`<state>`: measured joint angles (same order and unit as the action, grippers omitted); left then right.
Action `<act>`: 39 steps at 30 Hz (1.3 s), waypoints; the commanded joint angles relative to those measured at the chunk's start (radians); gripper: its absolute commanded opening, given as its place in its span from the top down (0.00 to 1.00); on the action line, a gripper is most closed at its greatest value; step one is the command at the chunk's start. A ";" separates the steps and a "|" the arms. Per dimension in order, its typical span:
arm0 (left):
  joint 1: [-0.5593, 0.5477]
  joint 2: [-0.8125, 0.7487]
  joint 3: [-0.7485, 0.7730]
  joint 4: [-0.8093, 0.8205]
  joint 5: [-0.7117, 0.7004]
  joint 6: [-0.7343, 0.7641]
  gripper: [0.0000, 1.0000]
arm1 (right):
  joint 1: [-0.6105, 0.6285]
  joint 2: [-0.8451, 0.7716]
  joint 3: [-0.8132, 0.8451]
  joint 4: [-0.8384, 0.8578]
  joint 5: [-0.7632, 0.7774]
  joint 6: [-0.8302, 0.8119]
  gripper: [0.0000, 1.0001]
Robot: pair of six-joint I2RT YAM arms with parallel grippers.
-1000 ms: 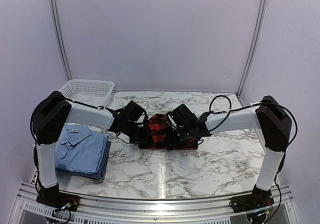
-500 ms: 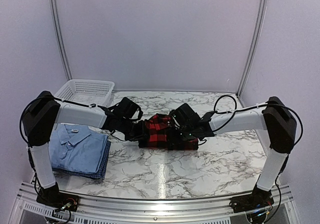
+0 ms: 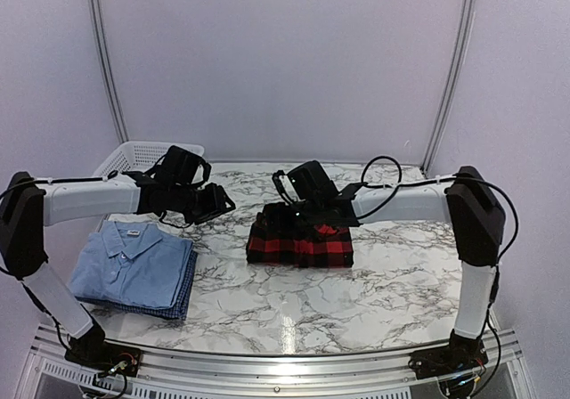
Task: Fold and stack the long sleeve shirts
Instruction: Move the square-folded shirt to the corner of the board.
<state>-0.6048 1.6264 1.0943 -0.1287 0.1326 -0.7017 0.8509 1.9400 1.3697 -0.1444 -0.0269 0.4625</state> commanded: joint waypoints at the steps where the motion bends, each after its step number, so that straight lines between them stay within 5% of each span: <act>1: 0.040 -0.062 -0.032 -0.069 -0.038 0.042 0.46 | 0.004 0.118 0.098 0.151 -0.210 0.009 0.24; 11: 0.089 -0.139 -0.099 -0.078 -0.029 0.053 0.42 | -0.077 0.332 0.218 0.373 -0.432 0.127 0.22; 18: 0.120 -0.174 -0.108 -0.093 -0.027 0.062 0.42 | -0.077 0.355 0.192 0.394 -0.439 0.155 0.21; 31: 0.129 -0.189 -0.108 -0.118 -0.026 0.062 0.41 | -0.169 0.247 -0.154 0.570 -0.515 0.140 0.19; 39: 0.129 -0.190 -0.128 -0.134 -0.028 0.061 0.40 | -0.340 0.081 -0.409 0.593 -0.557 0.056 0.19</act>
<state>-0.4793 1.4689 0.9909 -0.2165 0.1108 -0.6498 0.6064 2.0777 1.0607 0.5041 -0.5739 0.5850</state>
